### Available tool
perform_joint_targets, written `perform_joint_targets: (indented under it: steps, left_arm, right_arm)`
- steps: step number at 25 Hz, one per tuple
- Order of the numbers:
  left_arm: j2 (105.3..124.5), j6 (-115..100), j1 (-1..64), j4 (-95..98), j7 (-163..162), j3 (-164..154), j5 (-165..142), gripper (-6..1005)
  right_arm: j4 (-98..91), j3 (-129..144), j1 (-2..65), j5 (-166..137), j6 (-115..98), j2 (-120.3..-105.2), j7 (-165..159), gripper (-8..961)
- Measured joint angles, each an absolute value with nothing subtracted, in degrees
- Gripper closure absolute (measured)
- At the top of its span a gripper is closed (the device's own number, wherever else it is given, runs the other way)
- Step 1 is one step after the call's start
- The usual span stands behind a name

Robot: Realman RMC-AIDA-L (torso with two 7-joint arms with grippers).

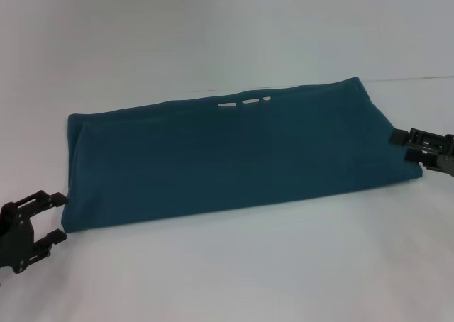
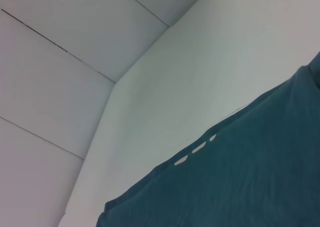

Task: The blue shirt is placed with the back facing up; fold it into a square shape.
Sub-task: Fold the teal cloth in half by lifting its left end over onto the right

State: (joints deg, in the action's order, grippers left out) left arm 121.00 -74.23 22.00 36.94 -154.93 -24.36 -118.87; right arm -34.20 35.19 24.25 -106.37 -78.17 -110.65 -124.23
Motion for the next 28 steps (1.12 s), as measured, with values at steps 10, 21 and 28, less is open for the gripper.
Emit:
perform_joint_targets:
  steps: [10,21,28]
  left_arm:
    - [121.10,-70.52,22.49,34.41,-155.27,-24.58,-118.92,281]
    - [120.77,-67.57,24.27,31.63,-155.30,-25.46,-118.92,281]
    - [120.58,-66.29,25.17,30.57,-155.30,-25.71,-118.90,282]
  right_arm:
    - [-33.53,35.31,24.17,-106.34,-77.96,-110.60,-124.13,80]
    - [-33.39,34.89,24.17,-107.12,-77.62,-110.51,-124.04,83]
    - [-33.28,34.89,24.17,-107.14,-77.60,-110.56,-124.01,85]
